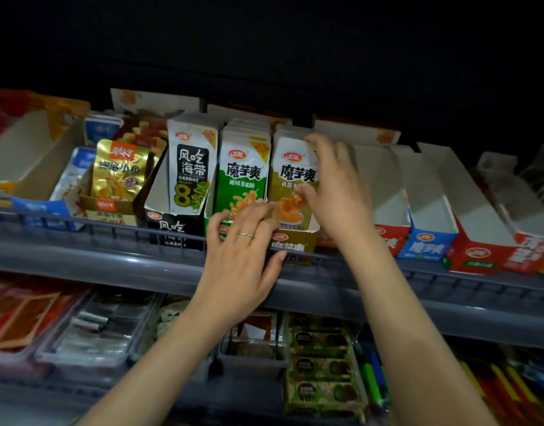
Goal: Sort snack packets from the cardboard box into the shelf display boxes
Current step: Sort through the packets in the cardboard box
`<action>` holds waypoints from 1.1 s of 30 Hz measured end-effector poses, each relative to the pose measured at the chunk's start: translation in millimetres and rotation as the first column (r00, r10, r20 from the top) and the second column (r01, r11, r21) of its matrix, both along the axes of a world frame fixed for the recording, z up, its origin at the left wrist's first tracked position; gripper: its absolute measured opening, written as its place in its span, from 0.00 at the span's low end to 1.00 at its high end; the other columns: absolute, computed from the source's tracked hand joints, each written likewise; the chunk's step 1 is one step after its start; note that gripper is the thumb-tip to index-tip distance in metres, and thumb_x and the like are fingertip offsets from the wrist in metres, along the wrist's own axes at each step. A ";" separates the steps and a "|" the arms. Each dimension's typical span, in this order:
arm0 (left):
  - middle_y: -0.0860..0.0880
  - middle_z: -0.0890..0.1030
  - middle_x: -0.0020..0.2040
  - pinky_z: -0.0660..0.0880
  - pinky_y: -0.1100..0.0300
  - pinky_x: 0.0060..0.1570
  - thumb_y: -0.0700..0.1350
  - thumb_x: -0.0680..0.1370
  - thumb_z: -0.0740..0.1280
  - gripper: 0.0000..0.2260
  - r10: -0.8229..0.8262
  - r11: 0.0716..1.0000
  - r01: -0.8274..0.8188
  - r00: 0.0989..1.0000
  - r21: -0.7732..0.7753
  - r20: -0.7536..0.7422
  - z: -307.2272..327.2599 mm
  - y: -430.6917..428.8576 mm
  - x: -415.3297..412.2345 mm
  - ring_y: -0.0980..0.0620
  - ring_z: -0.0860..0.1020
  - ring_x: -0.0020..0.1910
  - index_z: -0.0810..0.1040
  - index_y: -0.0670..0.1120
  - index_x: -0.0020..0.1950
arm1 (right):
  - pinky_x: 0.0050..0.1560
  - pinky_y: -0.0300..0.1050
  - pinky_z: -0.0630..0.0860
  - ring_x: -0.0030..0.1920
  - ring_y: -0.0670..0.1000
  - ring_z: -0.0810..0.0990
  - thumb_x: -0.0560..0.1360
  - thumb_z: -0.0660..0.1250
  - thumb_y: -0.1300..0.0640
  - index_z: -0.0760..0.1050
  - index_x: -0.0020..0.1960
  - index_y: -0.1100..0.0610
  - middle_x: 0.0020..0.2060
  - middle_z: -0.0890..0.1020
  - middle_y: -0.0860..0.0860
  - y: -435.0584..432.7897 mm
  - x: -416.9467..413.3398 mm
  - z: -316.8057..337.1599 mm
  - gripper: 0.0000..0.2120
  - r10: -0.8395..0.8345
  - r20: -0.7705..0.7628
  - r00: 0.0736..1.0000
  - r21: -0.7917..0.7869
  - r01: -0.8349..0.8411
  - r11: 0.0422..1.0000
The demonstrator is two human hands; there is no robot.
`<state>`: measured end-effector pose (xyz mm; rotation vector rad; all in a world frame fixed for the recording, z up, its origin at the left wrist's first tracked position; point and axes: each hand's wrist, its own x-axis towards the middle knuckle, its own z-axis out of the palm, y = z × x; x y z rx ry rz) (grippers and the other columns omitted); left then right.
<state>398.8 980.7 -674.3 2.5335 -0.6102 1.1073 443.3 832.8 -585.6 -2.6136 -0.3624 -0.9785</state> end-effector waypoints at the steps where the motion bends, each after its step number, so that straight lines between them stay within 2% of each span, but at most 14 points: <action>1: 0.47 0.71 0.68 0.58 0.47 0.65 0.52 0.77 0.58 0.15 0.001 1.000 -0.001 1.000 -0.001 0.001 0.1 -0.5 -0.2 0.49 0.68 0.69 0.71 0.45 0.60 | 0.40 0.42 0.67 0.51 0.54 0.77 0.73 0.71 0.56 0.61 0.71 0.50 0.62 0.68 0.53 0.5 1.2 -0.3 0.31 -0.024 -0.002 1.000 0.009 0.024 1.000; 3: 0.46 0.71 0.68 0.57 0.47 0.65 0.52 0.77 0.58 0.16 0.004 1.000 -0.004 1.000 0.001 0.004 0.2 -1.3 -0.8 0.49 0.68 0.68 0.72 0.45 0.60 | 0.42 0.42 0.69 0.53 0.55 0.77 0.72 0.72 0.54 0.60 0.71 0.50 0.63 0.66 0.54 1.3 1.8 -0.6 0.33 -0.058 -0.011 0.998 0.045 0.059 0.997; 5: 0.46 0.71 0.68 0.57 0.47 0.65 0.52 0.77 0.58 0.16 0.006 1.000 -0.006 1.000 0.002 0.006 0.2 -1.2 -1.2 0.49 0.68 0.68 0.72 0.45 0.59 | 0.52 0.47 0.72 0.59 0.58 0.74 0.73 0.70 0.54 0.55 0.74 0.48 0.66 0.63 0.57 2.0 2.0 -1.0 0.35 -0.059 -0.044 0.997 0.018 0.060 0.998; 7: 0.46 0.71 0.68 0.57 0.47 0.65 0.51 0.77 0.58 0.15 0.008 1.000 -0.008 1.000 0.002 0.011 0.3 -1.2 -1.0 0.49 0.68 0.69 0.72 0.45 0.59 | 0.63 0.55 0.66 0.64 0.60 0.70 0.77 0.65 0.54 0.46 0.76 0.43 0.68 0.62 0.58 3.5 2.2 -1.9 0.37 -0.048 -0.102 0.994 -0.098 0.038 0.994; 9: 0.46 0.72 0.68 0.57 0.47 0.66 0.52 0.77 0.58 0.15 0.011 1.000 -0.011 1.000 0.002 0.013 0.0 -1.6 -0.8 0.48 0.68 0.69 0.72 0.45 0.59 | 0.66 0.57 0.62 0.64 0.61 0.70 0.77 0.63 0.55 0.43 0.76 0.42 0.67 0.65 0.58 5.2 1.6 -1.5 0.37 -0.040 -0.123 0.992 -0.121 0.025 0.992; 12: 0.46 0.72 0.67 0.57 0.46 0.66 0.52 0.77 0.58 0.16 0.011 1.000 -0.012 1.000 0.003 0.012 -0.4 -2.2 -1.0 0.48 0.68 0.69 0.71 0.45 0.60 | 0.68 0.58 0.60 0.63 0.59 0.71 0.75 0.65 0.53 0.48 0.76 0.45 0.65 0.67 0.57 6.8 1.9 0.6 0.37 -0.051 -0.076 0.996 -0.112 0.043 0.993; 16: 0.46 0.73 0.67 0.58 0.45 0.66 0.52 0.77 0.58 0.16 0.020 1.000 -0.020 1.000 0.019 0.005 -0.7 -1.9 -0.5 0.47 0.68 0.70 0.70 0.45 0.60 | 0.70 0.56 0.57 0.67 0.57 0.68 0.75 0.66 0.51 0.48 0.77 0.52 0.66 0.68 0.56 5.4 5.8 -0.2 0.38 -0.079 -0.069 0.994 -0.155 0.068 0.986; 21: 0.47 0.72 0.67 0.58 0.45 0.66 0.52 0.76 0.58 0.16 0.019 0.999 -0.019 1.000 0.039 0.008 -0.4 -1.4 -0.7 0.47 0.67 0.70 0.70 0.45 0.61 | 0.70 0.56 0.58 0.68 0.56 0.67 0.73 0.68 0.47 0.50 0.76 0.55 0.67 0.69 0.55 0.1 6.4 -0.7 0.40 -0.111 -0.060 0.992 -0.160 0.100 0.982; 25: 0.46 0.72 0.67 0.58 0.45 0.66 0.52 0.76 0.58 0.16 0.020 0.999 -0.020 1.000 0.043 0.007 -1.1 -1.0 -0.3 0.47 0.67 0.69 0.70 0.45 0.61 | 0.69 0.54 0.60 0.69 0.56 0.65 0.71 0.70 0.45 0.50 0.76 0.56 0.68 0.65 0.55 6.1 3.3 -1.9 0.43 -0.086 -0.075 0.993 -0.127 0.076 0.989; 28: 0.46 0.73 0.66 0.57 0.46 0.66 0.51 0.76 0.58 0.17 0.009 0.999 -0.010 1.000 0.051 0.002 -0.5 1.1 0.5 0.47 0.67 0.69 0.70 0.45 0.62 | 0.69 0.55 0.61 0.71 0.57 0.62 0.71 0.70 0.45 0.47 0.76 0.56 0.71 0.60 0.57 12.8 -1.1 -2.6 0.45 -0.059 -0.078 0.995 -0.031 0.056 0.998; 30: 0.46 0.72 0.68 0.56 0.47 0.66 0.51 0.76 0.58 0.18 -0.003 0.998 0.003 1.000 0.055 -0.013 1.6 2.8 -0.2 0.48 0.66 0.70 0.71 0.45 0.63 | 0.69 0.54 0.62 0.71 0.57 0.61 0.73 0.68 0.47 0.49 0.77 0.58 0.72 0.59 0.58 17.5 -4.8 -3.8 0.42 -0.055 0.006 0.998 0.032 0.055 0.998; 33: 0.46 0.67 0.71 0.55 0.48 0.67 0.50 0.76 0.58 0.20 -0.031 0.998 0.032 0.999 0.048 -0.028 2.9 8.2 -5.8 0.49 0.65 0.71 0.69 0.44 0.66 | 0.64 0.47 0.68 0.66 0.55 0.68 0.75 0.64 0.54 0.61 0.73 0.61 0.67 0.67 0.59 21.4 -16.5 -5.9 0.28 -0.036 0.261 0.965 0.139 -0.001 0.990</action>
